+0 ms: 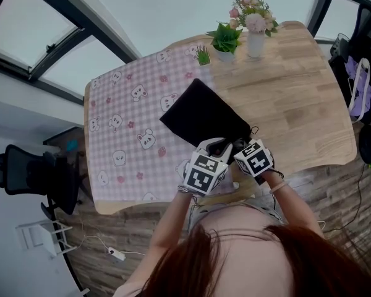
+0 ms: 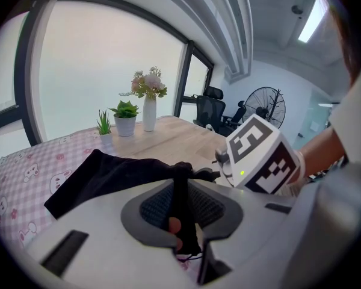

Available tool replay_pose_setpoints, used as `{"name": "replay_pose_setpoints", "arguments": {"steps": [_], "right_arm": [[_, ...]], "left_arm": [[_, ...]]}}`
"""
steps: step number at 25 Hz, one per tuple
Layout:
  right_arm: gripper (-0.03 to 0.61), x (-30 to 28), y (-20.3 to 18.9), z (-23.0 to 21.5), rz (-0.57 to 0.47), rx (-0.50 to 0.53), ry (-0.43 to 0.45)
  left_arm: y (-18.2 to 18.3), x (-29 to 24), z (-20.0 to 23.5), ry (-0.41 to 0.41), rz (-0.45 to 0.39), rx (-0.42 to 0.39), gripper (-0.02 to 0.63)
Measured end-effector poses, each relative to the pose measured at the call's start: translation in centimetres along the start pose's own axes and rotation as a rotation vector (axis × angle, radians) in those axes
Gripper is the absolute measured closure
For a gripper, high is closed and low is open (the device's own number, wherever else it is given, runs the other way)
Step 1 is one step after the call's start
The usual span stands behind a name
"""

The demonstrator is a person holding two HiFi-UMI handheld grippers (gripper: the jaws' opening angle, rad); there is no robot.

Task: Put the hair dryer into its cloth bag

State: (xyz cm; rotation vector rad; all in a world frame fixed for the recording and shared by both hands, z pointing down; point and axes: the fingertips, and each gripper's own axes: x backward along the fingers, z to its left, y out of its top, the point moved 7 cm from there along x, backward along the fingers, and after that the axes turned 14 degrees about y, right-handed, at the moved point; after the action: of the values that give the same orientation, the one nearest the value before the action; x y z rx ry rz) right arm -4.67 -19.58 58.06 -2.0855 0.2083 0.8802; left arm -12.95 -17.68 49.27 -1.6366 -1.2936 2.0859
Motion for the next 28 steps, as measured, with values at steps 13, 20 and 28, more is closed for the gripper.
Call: {"name": "replay_pose_setpoints", "arguments": {"steps": [13,20,28], "right_arm": [[0.339,-1.5,0.9,-0.8,-0.032,-0.013,0.015],[0.337,-2.3,1.4,-1.0,-0.064,-0.007,0.025],[0.337,-3.0,1.8,-1.3,-0.098,0.019,0.032]], "left_arm": [[-1.1,-0.6,0.4,-0.013,0.029,-0.001,0.546],[-1.2,-0.7,0.5,-0.021,0.030,0.003,0.546],[-1.4,-0.9,0.8,-0.022,0.038,0.013,0.549]]}}
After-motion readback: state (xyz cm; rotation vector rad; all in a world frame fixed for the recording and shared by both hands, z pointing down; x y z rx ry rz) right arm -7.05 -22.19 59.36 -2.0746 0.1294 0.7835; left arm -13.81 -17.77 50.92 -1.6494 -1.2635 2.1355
